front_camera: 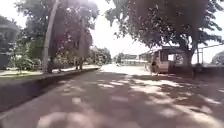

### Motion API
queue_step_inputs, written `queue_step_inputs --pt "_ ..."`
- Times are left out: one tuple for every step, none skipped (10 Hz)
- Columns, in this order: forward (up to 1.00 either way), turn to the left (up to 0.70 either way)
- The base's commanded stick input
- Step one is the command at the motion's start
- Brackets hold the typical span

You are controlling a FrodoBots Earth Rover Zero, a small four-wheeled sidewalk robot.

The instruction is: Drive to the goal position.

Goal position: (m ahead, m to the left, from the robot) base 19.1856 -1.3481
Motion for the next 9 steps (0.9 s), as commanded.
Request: queue_step_inputs --pt "0.70 0.00" --pt "0.70 0.00" --pt "0.70 0.00" --pt "0.70 0.00" --pt "0.70 0.00" --pt "0.70 0.00" --pt "0.70 0.00" --pt "0.70 0.00" --pt "0.70 0.00"
